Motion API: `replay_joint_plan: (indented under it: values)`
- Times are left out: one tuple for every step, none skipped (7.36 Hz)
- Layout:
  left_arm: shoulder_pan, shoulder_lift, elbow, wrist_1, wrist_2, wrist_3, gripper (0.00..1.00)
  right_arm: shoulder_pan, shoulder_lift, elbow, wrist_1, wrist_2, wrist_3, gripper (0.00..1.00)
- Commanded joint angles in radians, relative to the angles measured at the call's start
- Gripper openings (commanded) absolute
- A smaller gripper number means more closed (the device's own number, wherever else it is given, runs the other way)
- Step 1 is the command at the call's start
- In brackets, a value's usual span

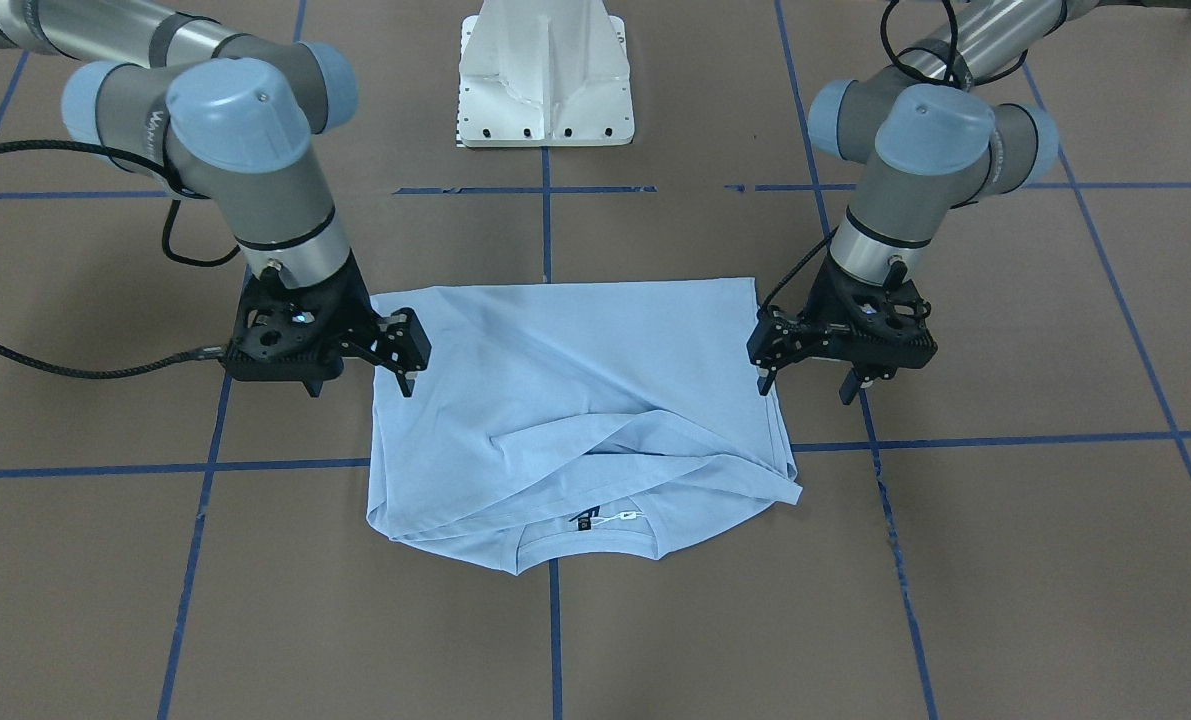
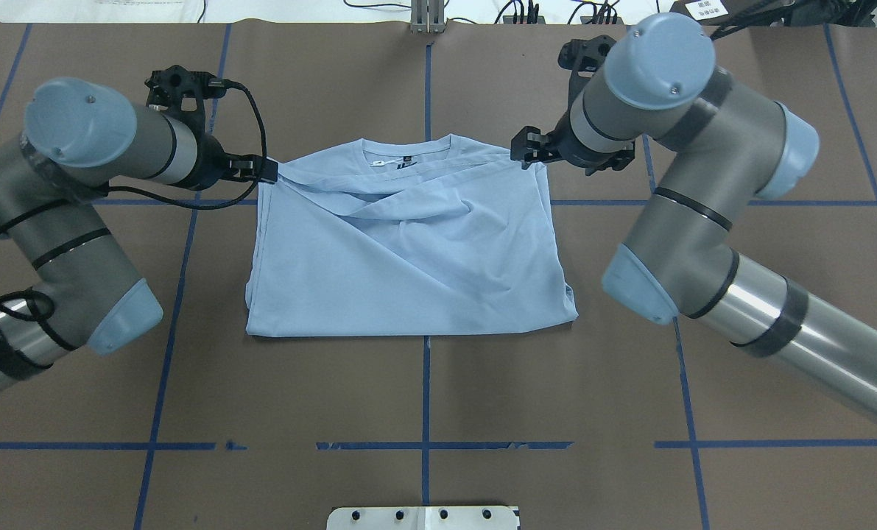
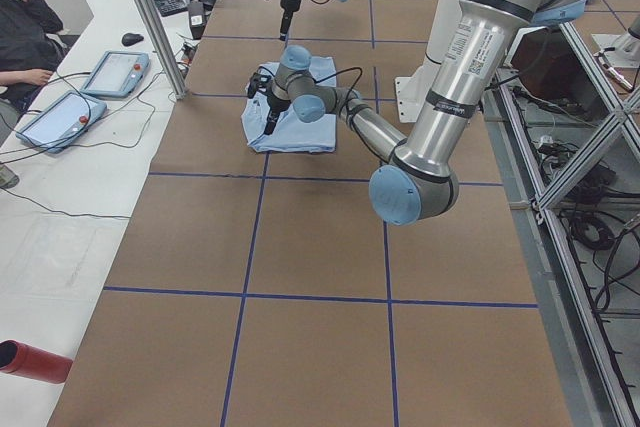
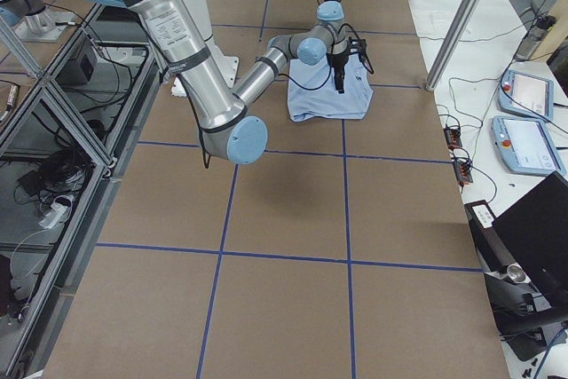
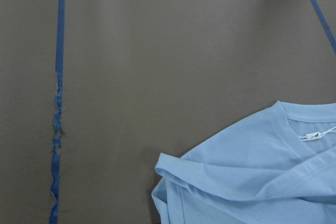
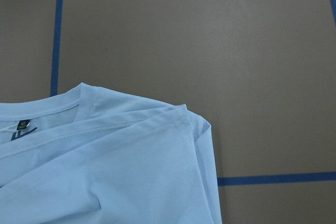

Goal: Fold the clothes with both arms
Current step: 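Move the left gripper to the folded shirt's side while the right withdraws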

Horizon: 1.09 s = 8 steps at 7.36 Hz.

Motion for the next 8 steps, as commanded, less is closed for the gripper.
replay_joint_plan:
  values:
    - [0.131,0.131,-0.122,-0.024,0.026,-0.198,0.83,0.003,-0.105,0.1,0.047,-0.001,0.018,1.0]
    - [0.219,0.157,-0.122,-0.026,0.102,-0.283,0.71,0.001,-0.105,0.098,0.047,-0.003,0.016,1.0]
    - [0.283,0.185,-0.119,-0.027,0.141,-0.337,0.61,0.001,-0.105,0.098,0.047,-0.004,0.016,1.0]
    - [0.305,0.205,-0.122,-0.038,0.146,-0.345,0.56,0.003,-0.105,0.1,0.047,-0.004,0.016,1.0]
    - [0.314,0.206,-0.124,-0.043,0.148,-0.351,0.56,0.003,-0.105,0.1,0.047,-0.004,0.016,1.0]
    - [0.316,0.207,-0.125,-0.044,0.148,-0.352,0.53,0.001,-0.104,0.1,0.047,-0.006,0.016,1.0]
    - [0.316,0.205,-0.127,-0.044,0.146,-0.352,0.37,0.003,-0.105,0.101,0.047,-0.004,0.016,1.0]
    - [0.316,0.206,-0.156,-0.043,0.145,-0.352,0.22,0.003,-0.104,0.101,0.047,-0.006,0.016,1.0]
